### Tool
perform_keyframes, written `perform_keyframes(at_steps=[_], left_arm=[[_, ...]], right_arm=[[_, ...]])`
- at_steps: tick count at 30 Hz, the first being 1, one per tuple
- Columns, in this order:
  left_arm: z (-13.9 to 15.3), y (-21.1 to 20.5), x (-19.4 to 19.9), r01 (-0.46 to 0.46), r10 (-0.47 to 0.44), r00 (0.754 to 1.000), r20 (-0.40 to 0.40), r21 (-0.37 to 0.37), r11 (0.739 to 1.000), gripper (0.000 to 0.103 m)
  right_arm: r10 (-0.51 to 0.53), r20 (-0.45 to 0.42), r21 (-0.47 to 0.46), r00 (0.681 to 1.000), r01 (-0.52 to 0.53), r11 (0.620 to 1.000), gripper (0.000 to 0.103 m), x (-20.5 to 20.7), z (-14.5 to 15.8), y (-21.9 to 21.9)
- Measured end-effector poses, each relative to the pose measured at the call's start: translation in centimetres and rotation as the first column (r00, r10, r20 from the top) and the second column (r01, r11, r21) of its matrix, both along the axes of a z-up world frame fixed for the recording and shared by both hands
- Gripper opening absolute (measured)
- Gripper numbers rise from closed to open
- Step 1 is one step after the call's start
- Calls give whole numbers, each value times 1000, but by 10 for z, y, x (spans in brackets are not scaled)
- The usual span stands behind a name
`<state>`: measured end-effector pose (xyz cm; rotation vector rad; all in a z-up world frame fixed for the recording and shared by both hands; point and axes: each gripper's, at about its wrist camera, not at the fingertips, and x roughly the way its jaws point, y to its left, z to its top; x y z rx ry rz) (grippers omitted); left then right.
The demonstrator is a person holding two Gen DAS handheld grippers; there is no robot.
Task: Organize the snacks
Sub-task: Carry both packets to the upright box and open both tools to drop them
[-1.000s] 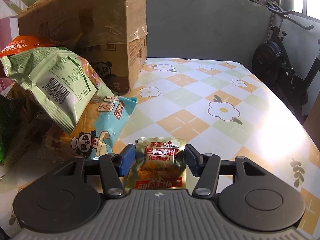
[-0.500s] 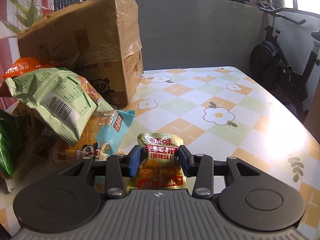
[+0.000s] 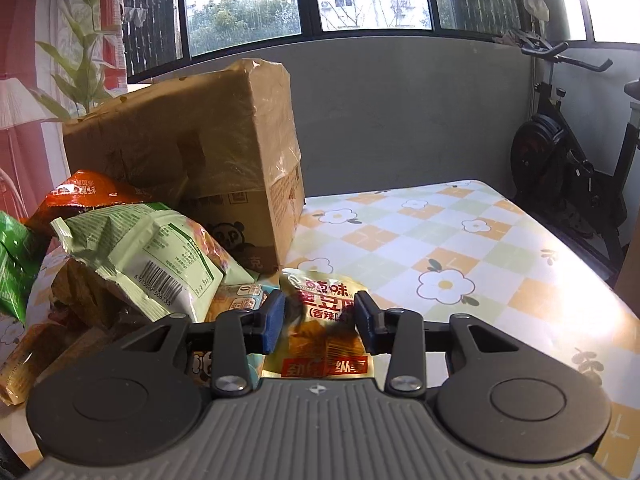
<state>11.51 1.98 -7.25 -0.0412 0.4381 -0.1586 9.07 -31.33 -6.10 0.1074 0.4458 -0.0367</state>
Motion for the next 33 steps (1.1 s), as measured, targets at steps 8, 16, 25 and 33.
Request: perform_keyframes(at_steps=[8, 16, 25, 33], left_arm=[[15, 10, 3, -50, 50, 998, 32, -20, 999, 62], [21, 18, 6, -130, 128, 989, 69, 22, 991, 62], [49, 26, 21, -161, 162, 977, 140, -13, 987, 62], [90, 4, 48, -106, 108, 973, 202, -22, 994, 62]], right_arm=[[44, -13, 16, 999, -43, 999, 40, 7, -7, 5], [60, 30, 72, 998, -62, 995, 40, 4, 1, 0], [110, 135, 86, 985, -122, 989, 40, 20, 43, 6], [147, 260, 56, 954, -167, 984, 40, 43, 101, 12]])
